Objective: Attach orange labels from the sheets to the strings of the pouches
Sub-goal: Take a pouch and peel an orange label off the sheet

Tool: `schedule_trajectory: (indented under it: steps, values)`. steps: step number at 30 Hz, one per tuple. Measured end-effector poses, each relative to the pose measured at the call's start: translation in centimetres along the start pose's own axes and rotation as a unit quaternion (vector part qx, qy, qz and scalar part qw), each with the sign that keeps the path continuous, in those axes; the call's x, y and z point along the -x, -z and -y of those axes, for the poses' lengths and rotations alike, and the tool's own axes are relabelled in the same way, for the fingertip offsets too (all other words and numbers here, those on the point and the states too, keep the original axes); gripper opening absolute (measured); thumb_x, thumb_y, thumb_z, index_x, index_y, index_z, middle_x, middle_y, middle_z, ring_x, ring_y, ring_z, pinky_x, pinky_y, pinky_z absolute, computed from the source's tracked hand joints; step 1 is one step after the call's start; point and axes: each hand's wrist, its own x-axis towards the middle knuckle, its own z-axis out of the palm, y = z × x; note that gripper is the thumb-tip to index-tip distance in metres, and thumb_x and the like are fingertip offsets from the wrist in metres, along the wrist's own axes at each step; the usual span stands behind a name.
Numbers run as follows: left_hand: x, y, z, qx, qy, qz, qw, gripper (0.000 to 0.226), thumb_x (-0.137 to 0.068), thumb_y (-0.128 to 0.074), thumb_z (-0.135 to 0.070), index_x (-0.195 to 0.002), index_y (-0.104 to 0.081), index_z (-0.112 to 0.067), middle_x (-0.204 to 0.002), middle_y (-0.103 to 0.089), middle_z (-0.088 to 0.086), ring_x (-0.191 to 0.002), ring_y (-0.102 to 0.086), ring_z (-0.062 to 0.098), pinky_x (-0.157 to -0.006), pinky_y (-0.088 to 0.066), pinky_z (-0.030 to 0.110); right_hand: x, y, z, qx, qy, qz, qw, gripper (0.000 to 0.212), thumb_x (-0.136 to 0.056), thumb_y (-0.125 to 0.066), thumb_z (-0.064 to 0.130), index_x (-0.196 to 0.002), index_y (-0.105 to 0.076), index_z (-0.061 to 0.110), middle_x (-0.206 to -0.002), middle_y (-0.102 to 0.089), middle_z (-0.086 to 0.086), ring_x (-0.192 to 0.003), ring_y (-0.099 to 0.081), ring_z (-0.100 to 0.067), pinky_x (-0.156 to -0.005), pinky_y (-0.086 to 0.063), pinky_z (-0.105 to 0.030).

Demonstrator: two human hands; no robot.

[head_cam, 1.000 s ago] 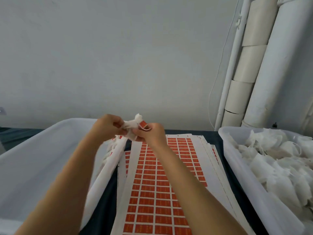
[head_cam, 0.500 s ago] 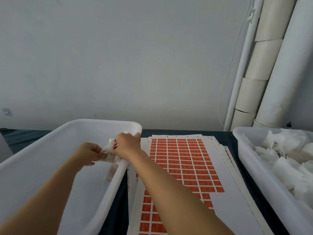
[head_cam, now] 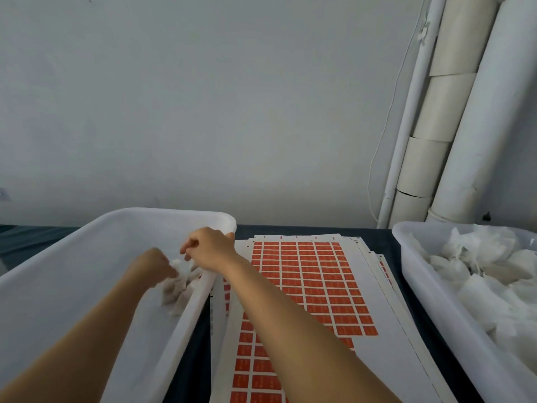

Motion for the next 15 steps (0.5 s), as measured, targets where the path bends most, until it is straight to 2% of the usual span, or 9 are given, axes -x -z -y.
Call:
schedule_trajectory:
  steps: [2,4,6,8,11,12,15]
  values:
    - [0.6,0.5,-2.1,0.016,-0.035,-0.040,0.998,0.017,-0.079,-0.070,-0.007,-0.070,-0.056,-0.007,-0.072,-0.064,0.014,-0.070,-0.061,0.030,-0.065,-0.049,0.034,0.9,1.1,-0.3,-0.103,-0.001,-0.021,0.994,0.024,-0.091,-0.047,0.007,-0.097,-0.070,0.010,-0.103,-0.070,-0.004,-0.100,-0.060,-0.020,-0.101,-0.036,-0.041]
    - [1.4,0.6,-4.5,0.037,-0.075,-0.065,0.994,0.014,-0.080,-0.070,-0.010,-0.072,-0.059,-0.004,-0.070,-0.062,0.016,-0.065,-0.058,0.030,-0.062,-0.049,0.035,2.0,2.6,-0.8,-0.171,0.004,-0.046,0.984,0.023,-0.092,-0.048,0.006,-0.101,-0.069,0.006,-0.103,-0.070,-0.009,-0.094,-0.063,-0.021,-0.089,-0.049,-0.033]
    - [2.7,0.7,-7.1,0.040,-0.118,-0.084,0.989,0.012,-0.082,-0.068,-0.015,-0.081,-0.064,-0.004,-0.076,-0.066,0.017,-0.070,-0.060,0.030,-0.071,-0.052,0.040,3.0,4.8,-1.4,-0.188,0.006,-0.081,0.979,0.022,-0.093,-0.050,0.007,-0.102,-0.069,0.005,-0.104,-0.069,-0.011,-0.092,-0.063,-0.019,-0.083,-0.049,-0.026]
    - [4.4,0.4,-9.6,0.032,-0.149,-0.094,0.984,0.011,-0.084,-0.064,-0.019,-0.092,-0.063,-0.012,-0.082,-0.068,0.012,-0.080,-0.063,0.028,-0.081,-0.053,0.039,4.3,7.4,-2.3,-0.193,0.000,-0.107,0.975,0.020,-0.093,-0.050,0.009,-0.101,-0.069,0.006,-0.103,-0.069,-0.009,-0.088,-0.062,-0.015,-0.081,-0.050,-0.023]
    - [7.3,-1.3,-13.2,0.030,-0.196,-0.084,0.977,0.006,-0.086,-0.061,-0.020,-0.092,-0.058,-0.019,-0.091,-0.067,0.005,-0.088,-0.063,0.025,-0.084,-0.053,0.041,7.2,11.8,-4.1,-0.198,-0.033,-0.132,0.971,0.020,-0.095,-0.047,0.009,-0.099,-0.066,0.006,-0.100,-0.068,-0.004,-0.074,-0.059,-0.002,-0.059,-0.045,-0.007]
    - [8.2,-2.2,-14.3,0.033,-0.216,-0.079,0.973,0.004,-0.087,-0.060,-0.020,-0.091,-0.058,-0.020,-0.091,-0.066,0.003,-0.086,-0.063,0.023,-0.082,-0.054,0.039,8.3,13.3,-4.8,-0.197,-0.055,-0.139,0.969,0.020,-0.096,-0.046,0.009,-0.099,-0.066,0.007,-0.100,-0.068,-0.003,-0.073,-0.059,-0.002,-0.058,-0.045,-0.009]
    - [10.5,-5.4,-17.6,0.052,-0.262,-0.034,0.963,0.003,-0.088,-0.062,-0.021,-0.087,-0.059,-0.022,-0.089,-0.067,0.000,-0.083,-0.064,0.019,-0.080,-0.055,0.038,11.4,17.1,-7.4,-0.182,-0.148,-0.151,0.960,0.020,-0.096,-0.046,0.011,-0.099,-0.065,0.009,-0.102,-0.068,-0.006,-0.081,-0.062,-0.012,-0.069,-0.050,-0.021]
